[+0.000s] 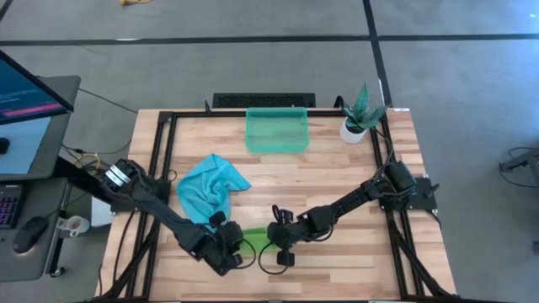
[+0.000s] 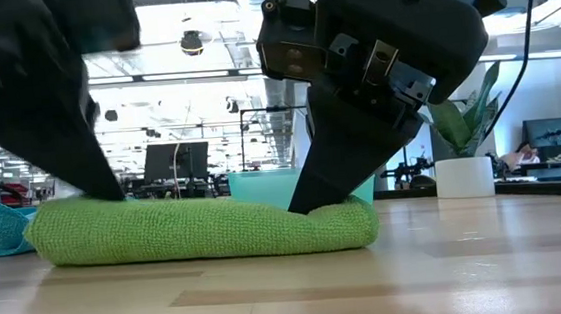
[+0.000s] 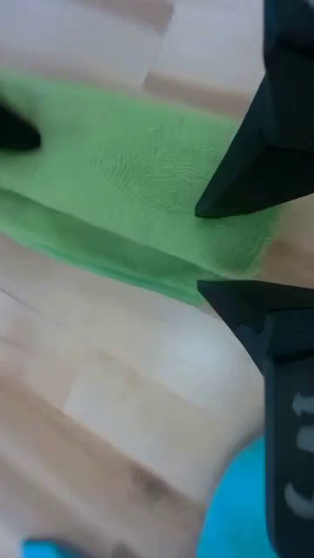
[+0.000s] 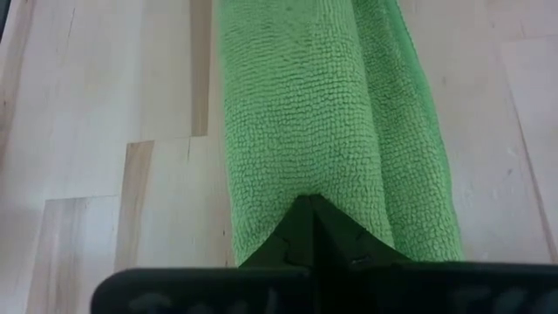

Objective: Roll microfiber towels into tight, uniform cylinder then place into a basket
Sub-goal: Roll the green microfiber cloth

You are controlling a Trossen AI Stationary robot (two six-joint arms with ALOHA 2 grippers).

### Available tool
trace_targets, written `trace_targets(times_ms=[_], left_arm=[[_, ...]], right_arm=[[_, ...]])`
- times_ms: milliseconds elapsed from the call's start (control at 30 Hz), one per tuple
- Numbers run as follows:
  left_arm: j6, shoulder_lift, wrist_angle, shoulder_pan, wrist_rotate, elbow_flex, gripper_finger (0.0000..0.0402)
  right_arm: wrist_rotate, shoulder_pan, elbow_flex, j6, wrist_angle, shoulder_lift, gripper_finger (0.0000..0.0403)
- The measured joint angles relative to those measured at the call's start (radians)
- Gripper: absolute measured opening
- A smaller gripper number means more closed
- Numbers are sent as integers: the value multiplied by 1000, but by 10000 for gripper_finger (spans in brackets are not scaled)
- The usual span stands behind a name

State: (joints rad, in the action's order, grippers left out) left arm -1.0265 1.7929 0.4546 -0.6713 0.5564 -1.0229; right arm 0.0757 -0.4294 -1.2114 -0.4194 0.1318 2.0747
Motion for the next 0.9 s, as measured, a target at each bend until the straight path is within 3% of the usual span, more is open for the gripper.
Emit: trace_targets(times_ms=[200, 700, 900], left_arm=[[14, -38, -16, -23, 103, -1, 116], [45, -39, -13, 9, 71, -2, 118], [22, -39, 48, 47, 32, -3, 153]], right_arm=[[0, 0, 0, 0, -1, 0, 20], [0, 0, 1, 0, -3, 0, 21], [0, 0, 1, 0, -3, 0, 17]])
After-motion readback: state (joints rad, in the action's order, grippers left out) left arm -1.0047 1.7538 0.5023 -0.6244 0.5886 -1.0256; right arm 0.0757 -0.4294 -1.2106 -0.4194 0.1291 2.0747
